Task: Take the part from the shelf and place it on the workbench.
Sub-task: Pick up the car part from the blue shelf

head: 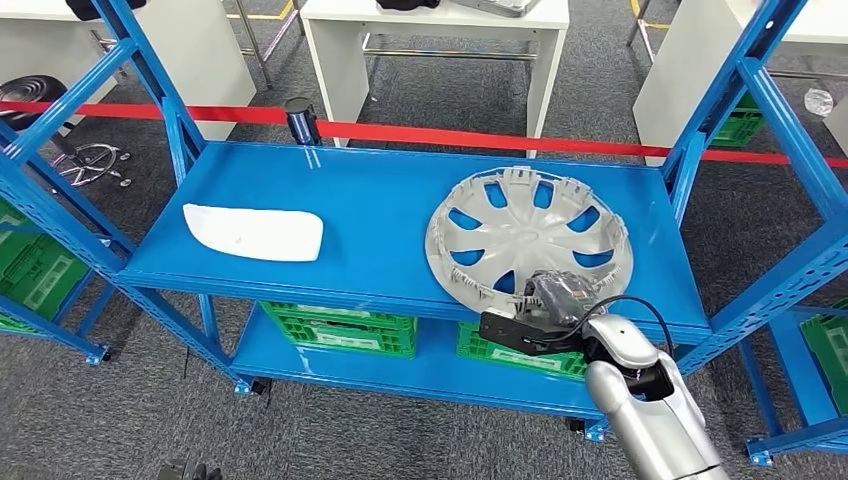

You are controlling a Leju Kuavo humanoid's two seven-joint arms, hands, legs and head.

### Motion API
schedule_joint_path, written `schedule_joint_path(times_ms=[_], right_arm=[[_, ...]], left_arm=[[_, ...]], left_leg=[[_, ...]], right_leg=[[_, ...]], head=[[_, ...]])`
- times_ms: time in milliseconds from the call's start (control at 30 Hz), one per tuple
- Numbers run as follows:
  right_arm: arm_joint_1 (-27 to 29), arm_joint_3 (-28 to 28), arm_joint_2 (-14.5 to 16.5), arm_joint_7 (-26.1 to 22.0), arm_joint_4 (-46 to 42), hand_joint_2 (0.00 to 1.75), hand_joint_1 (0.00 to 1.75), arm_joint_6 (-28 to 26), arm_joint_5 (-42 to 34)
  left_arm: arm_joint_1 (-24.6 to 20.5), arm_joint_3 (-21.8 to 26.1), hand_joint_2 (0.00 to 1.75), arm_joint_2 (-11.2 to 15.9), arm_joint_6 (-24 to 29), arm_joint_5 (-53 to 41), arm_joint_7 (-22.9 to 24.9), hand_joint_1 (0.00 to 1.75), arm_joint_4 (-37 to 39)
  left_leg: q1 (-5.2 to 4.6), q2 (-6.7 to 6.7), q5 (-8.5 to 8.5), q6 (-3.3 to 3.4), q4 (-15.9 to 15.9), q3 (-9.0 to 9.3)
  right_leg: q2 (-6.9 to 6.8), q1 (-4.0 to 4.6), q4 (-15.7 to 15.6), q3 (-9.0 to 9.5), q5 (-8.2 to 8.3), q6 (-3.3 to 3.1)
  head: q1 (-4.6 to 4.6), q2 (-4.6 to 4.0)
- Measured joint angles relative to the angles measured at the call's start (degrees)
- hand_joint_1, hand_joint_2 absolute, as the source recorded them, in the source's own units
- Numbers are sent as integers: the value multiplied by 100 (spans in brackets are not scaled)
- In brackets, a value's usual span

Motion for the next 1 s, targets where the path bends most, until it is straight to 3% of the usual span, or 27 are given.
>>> schedule_joint_path(times_ms=[67, 100, 233, 300, 367, 400, 433, 467, 533, 600, 700, 767, 800, 900, 933, 967, 1000], right_arm=[[66, -38, 54, 1, -122, 175, 150, -50, 39], [94, -55, 74, 5, -168, 175, 150, -63, 51], [225, -142, 130, 40, -336, 175, 150, -127, 97], [309, -194, 162, 54, -446, 175, 150, -198, 140], [453, -260, 207, 60, -585, 175, 150, -324, 225], [550, -296, 239, 64, -671, 175, 150, -416, 286], [649, -333, 275, 67, -773, 175, 150, -527, 352], [739, -372, 319, 69, -887, 175, 150, -658, 423], [885, -464, 426, 66, -1150, 175, 150, -968, 559], [1006, -579, 575, 35, -1429, 175, 150, -1273, 671], [1192, -789, 829, -121, -1832, 175, 150, -1565, 772], [1271, -902, 970, -314, -2074, 175, 150, -1734, 787], [1304, -944, 1033, -435, -2176, 175, 150, -1830, 770], [1425, -1016, 1180, -897, -2418, 175, 150, -2168, 436], [1467, -1031, 1214, -1083, -2492, 175, 150, -2262, 108], [1499, -1045, 1242, -1286, -2571, 175, 150, -2310, -375], [1520, -1057, 1269, -1496, -2659, 175, 150, -2309, -970]], left_arm=[[-26, 58, 0, 17, 68, 0, -5, 0, 0], [-36, 81, 0, 25, 90, 0, -8, 0, 0], [-50, 147, 0, 29, 131, 0, -12, 0, 0], [-52, 190, 0, 25, 174, 0, -13, 0, 0], [-50, 213, 0, 17, 259, 0, -14, 0, 0], [-49, 215, 0, 11, 309, 0, -14, 0, 0], [-50, 215, 0, 7, 357, 0, -14, 0, 0], [-53, 214, 0, 3, 389, 0, -14, 0, 0], [-63, 210, 0, -2, 415, 0, -14, 0, 0], [-76, 198, 0, -4, 416, 0, -14, 0, 0], [-87, 171, 0, 1, 419, 0, -14, 0, 0], [-96, 163, 0, 8, 393, 0, -14, 0, 0], [-104, 162, 0, 15, 357, 0, -14, 0, 0], [-121, 177, 0, 25, 193, 0, -14, 0, 0], [-122, 193, 0, 25, 134, 0, -14, 0, 0], [-124, 215, 0, 26, 78, 0, -14, 0, 0], [-129, 239, 0, 32, 33, 0, -14, 0, 0]], left_leg=[[-15, -3, 276, 44, -776, 375], [-31, -3, 314, 62, -981, 466], [-54, 1, 350, 190, -1147, 524], [-38, 9, 401, 259, -1214, 559], [-59, 7, 411, 287, -1216, 541], [-67, 2, 410, 292, -1215, 535], [-72, -4, 409, 294, -1211, 532], [-73, -11, 404, 289, -1204, 532], [-74, -22, 374, 254, -1161, 525], [-100, -28, 327, 199, -1086, 489], [-100, -29, 301, 147, -1046, 452], [-74, -22, 186, 90, -891, 378], [-58, -18, 48, 53, -652, 266], [-19, -12, -403, -17, 450, -263], [-12, -10, -409, -22, 614, -354], [-9, -8, -306, -18, 547, -334], [-10, -7, -116, 0, 256, -200]], right_leg=[[11, 15, 1, -8, 2, 16], [14, 25, 2, -23, 6, 35], [9, 25, 41, -92, -14, 145], [4, 32, 482, -313, -238, 117], [5, 37, 1279, -696, -558, 75], [4, 36, 1580, -845, -647, 82], [4, 35, 1682, -900, -650, 110], [2, 32, 1528, -835, -554, 154], [-15, 18, 725, -473, -228, 236], [-24, 17, 138, -200, -18, 210], [-14, 33, 64, -165, 15, 97], [-10, 9, 55, -152, 19, 41], [-9, -5, 51, -143, 19, 19], [-7, 5, 52, -138, 8, -6], [-2, 7, 53, -137, 6, -7], [10, 7, 53, -133, 5, -7], [25, 8, 53, -125, 4, -6]], head=[[2, 0], [3, 0], [9, 0], [21, 0], [28, 0], [29, 0], [30, 0], [30, 0], [31, 0], [31, 0], [29, 0], [22, 0], [17, 0], [6, 0], [5, 0], [5, 0], [5, 0]])
